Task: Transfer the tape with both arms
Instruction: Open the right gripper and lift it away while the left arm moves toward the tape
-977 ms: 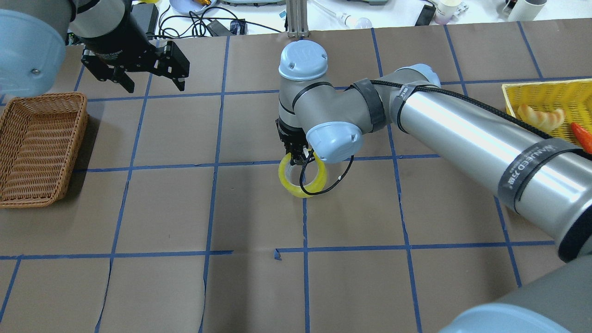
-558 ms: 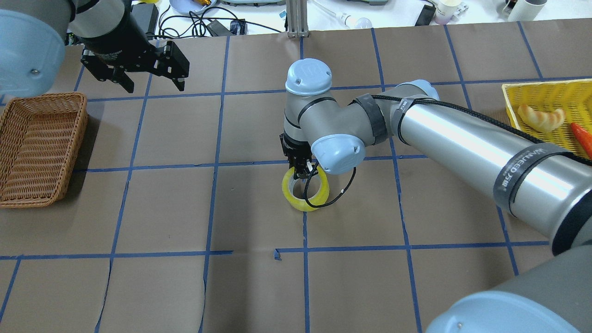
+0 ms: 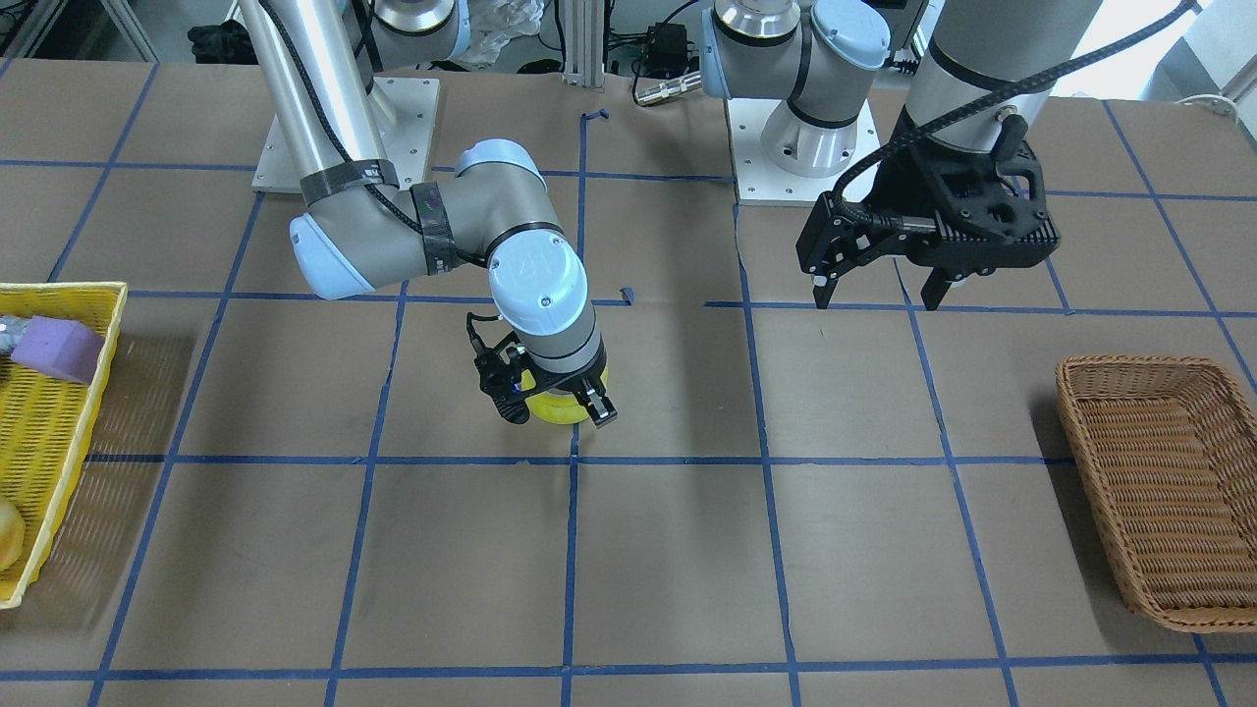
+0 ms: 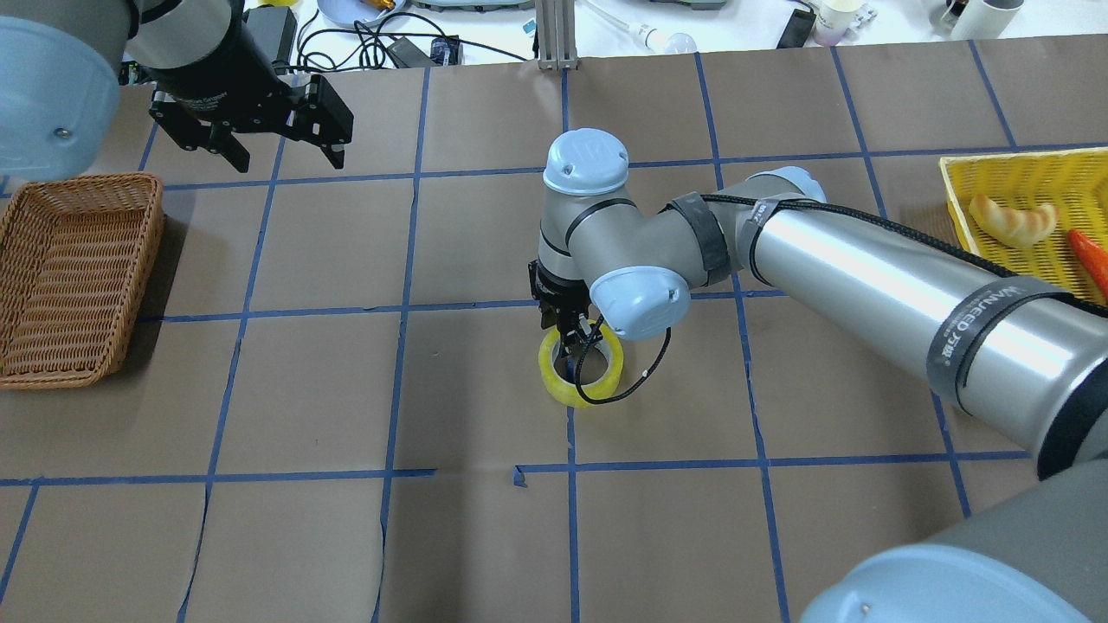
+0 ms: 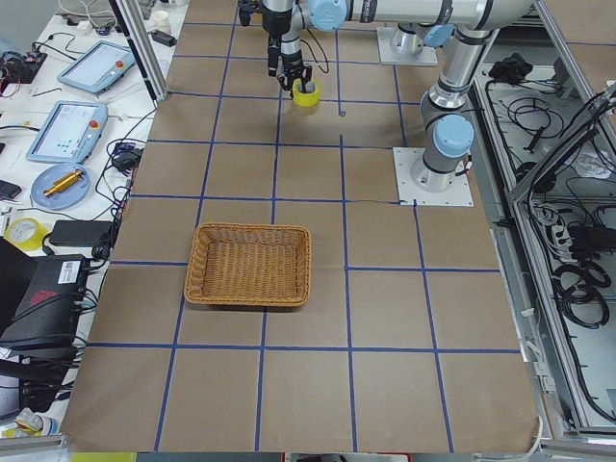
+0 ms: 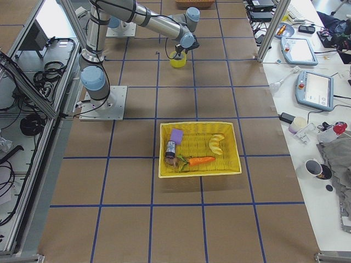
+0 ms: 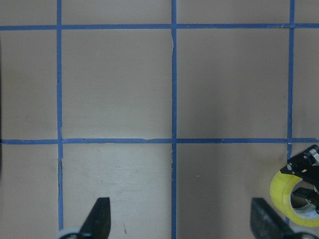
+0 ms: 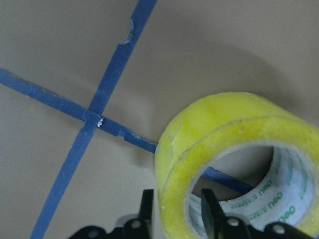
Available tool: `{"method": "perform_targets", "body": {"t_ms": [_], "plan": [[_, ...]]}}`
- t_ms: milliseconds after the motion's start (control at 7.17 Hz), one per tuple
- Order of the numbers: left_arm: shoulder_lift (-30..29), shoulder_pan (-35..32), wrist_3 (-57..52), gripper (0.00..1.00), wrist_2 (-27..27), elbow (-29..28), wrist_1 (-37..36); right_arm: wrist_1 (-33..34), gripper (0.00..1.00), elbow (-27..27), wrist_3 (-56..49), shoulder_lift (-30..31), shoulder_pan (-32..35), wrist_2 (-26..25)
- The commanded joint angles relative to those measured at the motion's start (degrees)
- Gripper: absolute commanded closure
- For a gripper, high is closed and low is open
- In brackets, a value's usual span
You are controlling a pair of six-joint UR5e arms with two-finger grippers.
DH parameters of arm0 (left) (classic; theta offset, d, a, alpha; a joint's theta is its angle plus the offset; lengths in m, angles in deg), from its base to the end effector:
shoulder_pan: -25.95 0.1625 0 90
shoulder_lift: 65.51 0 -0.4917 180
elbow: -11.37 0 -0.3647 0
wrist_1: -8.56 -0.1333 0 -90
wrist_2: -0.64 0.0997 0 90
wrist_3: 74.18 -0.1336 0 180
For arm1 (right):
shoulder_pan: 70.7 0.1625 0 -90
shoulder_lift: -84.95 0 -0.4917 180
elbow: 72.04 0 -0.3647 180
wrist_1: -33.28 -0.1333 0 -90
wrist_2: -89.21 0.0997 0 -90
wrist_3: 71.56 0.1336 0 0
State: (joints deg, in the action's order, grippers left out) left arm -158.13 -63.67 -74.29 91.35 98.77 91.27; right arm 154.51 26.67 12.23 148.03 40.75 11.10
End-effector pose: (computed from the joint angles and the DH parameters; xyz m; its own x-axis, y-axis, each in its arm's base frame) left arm -0.1283 -0.5038 0.5337 -0.9999 -0.0063 -0.0125 -0.0047 0.9920 -0.1265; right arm 0.3722 -0.5075 0.2505 -0.4616 0.8854 0.0540 0.8717 0.4415 0.2125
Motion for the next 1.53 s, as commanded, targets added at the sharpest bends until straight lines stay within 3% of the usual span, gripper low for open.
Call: {"method": "perform_targets", "body": {"t_ms": [0,140,279,558,698,977,1256,1395], "plan": [[0.0,0.0,0.0,0.0,0.0,0.0,0.0,0.8,0.27,-2.1,0.9,2.0,-0.8,2.3],[0.0,0.0,0.0,0.0,0.0,0.0,0.1,-1.1,0.26,-3.8,-4.3,4.7,-3.3,-1.6],[0.0,0.0,0.0,0.0,0.0,0.0,0.1,-4.8,0.22,-4.1,-11.7,8.2,-7.3,-2.1],[-0.9,0.0,-0.1,0.0,-0.6,0.1,-0.3,-11.9,0.0,-4.2,-27.9,14.1,-17.4,-4.4],[-2.1,0.0,0.7,0.0,-0.2,-0.1,-0.8,-15.2,0.0,-4.5,-37.8,16.0,-20.0,-9.3],[-2.8,-2.8,4.0,0.0,-0.9,3.3,-0.9,-21.4,0.0,-9.4,-59.4,19.0,-21.1,-13.8],[-5.2,-14.5,7.4,0.0,-0.4,12.0,-13.9,-33.4,0.0,-16.9,-66.4,20.8,-20.8,-15.0],[-6.7,-15.1,7.7,0.0,-1.0,18.0,-20.8,-35.9,0.0,-17.1,-66.7,20.0,-20.7,-14.8]]}}
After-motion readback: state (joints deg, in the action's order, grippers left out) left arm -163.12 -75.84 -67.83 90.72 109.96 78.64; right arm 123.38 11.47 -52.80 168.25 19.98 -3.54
